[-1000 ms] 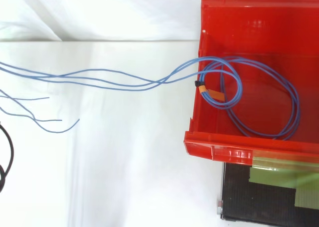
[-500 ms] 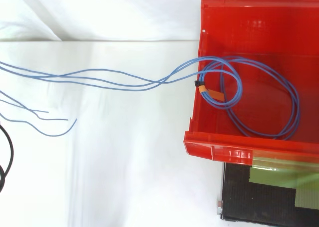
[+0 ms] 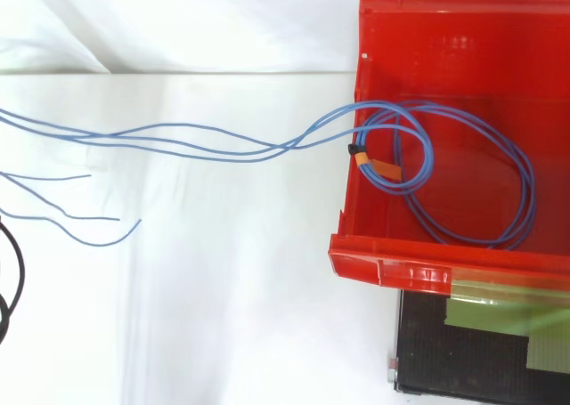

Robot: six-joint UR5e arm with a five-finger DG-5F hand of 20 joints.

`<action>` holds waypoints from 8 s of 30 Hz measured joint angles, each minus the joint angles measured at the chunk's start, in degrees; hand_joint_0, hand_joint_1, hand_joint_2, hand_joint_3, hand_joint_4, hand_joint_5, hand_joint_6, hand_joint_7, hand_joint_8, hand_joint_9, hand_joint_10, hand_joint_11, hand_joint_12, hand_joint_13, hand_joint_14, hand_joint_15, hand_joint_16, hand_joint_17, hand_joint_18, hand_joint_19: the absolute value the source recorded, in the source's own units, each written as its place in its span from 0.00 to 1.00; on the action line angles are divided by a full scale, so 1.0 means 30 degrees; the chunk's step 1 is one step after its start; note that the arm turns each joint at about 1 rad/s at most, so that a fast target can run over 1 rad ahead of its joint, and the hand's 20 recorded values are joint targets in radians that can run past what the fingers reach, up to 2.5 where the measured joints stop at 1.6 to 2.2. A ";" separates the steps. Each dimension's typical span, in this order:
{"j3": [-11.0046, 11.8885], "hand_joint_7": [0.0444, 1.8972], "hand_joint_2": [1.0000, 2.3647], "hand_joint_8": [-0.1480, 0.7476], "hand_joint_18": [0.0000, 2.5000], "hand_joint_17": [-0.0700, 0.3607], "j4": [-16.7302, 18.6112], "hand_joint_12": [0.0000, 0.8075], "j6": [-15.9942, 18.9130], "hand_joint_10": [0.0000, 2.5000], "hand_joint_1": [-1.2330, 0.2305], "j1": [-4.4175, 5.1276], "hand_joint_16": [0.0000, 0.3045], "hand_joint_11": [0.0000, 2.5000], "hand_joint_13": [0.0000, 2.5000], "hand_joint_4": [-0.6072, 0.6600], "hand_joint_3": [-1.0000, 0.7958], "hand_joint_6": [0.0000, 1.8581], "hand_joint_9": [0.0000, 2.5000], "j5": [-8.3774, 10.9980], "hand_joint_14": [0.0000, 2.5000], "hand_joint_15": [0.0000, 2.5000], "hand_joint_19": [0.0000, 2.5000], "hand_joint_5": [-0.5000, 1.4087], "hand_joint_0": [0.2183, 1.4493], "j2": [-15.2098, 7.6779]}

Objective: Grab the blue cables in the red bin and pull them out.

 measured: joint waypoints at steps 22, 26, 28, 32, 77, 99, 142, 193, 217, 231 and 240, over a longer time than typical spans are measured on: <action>0.0000 0.34 0.00 0.48 0.52 0.41 0.0000 0.47 0.0000 0.15 0.28 0.0002 0.16 0.70 0.55 0.74 0.00 0.18 0.67 0.0001 0.71 0.38 0.57 0.75 0.41 0.0000; 0.0000 0.35 0.00 0.48 0.53 0.42 0.0000 0.47 0.0000 0.13 0.30 0.0007 0.16 0.71 0.56 0.75 0.00 0.16 0.68 0.0000 0.70 0.38 0.56 0.77 0.39 0.0000; 0.0001 0.35 0.00 0.49 0.54 0.43 0.0000 0.47 0.0001 0.12 0.30 0.0008 0.17 0.72 0.56 0.75 0.00 0.15 0.69 0.0001 0.69 0.38 0.56 0.78 0.38 0.0000; 0.0000 0.36 0.00 0.49 0.54 0.43 0.0000 0.48 0.0000 0.11 0.30 0.0010 0.17 0.73 0.57 0.75 0.00 0.14 0.70 0.0000 0.68 0.39 0.55 0.79 0.37 0.0000; 0.0000 0.39 0.00 0.45 0.51 0.38 -0.0029 0.43 0.0018 0.09 0.22 -0.0012 0.14 0.76 0.56 0.69 0.00 0.12 0.70 0.0000 0.65 0.43 0.58 0.78 0.49 0.0000; 0.0000 0.44 0.00 0.47 0.55 0.43 -0.0016 0.47 0.0024 0.01 0.31 -0.0006 0.17 0.79 0.59 0.69 0.00 0.02 0.76 -0.0012 0.63 0.42 0.55 0.87 0.38 0.0000; 0.0001 0.24 0.00 0.48 0.47 0.38 -0.0011 0.45 0.0212 0.27 0.15 0.0043 0.14 0.62 0.52 0.73 0.10 0.39 0.60 0.0000 0.73 0.37 0.58 0.62 0.57 0.0002; 0.0000 0.19 0.01 0.48 0.41 0.38 -0.0029 0.44 0.0297 0.35 0.11 0.0040 0.14 0.57 0.46 0.74 0.19 0.47 0.50 0.0001 0.79 0.32 0.56 0.55 0.65 -0.0013; -0.0001 0.22 0.01 0.49 0.37 0.38 -0.0001 0.45 0.0466 0.31 0.09 -0.0011 0.14 0.57 0.44 0.75 0.10 0.39 0.47 -0.0010 0.75 0.33 0.54 0.55 0.64 0.0000; 0.0001 0.23 0.01 0.49 0.37 0.38 0.0000 0.45 0.0460 0.28 0.09 0.0000 0.14 0.59 0.44 0.76 0.09 0.37 0.47 -0.0028 0.74 0.33 0.54 0.55 0.63 0.0000; 0.0000 0.25 0.01 0.49 0.38 0.38 0.0049 0.45 0.0457 0.26 0.11 0.0010 0.14 0.60 0.45 0.75 0.09 0.34 0.49 -0.0017 0.73 0.33 0.55 0.59 0.61 -0.0001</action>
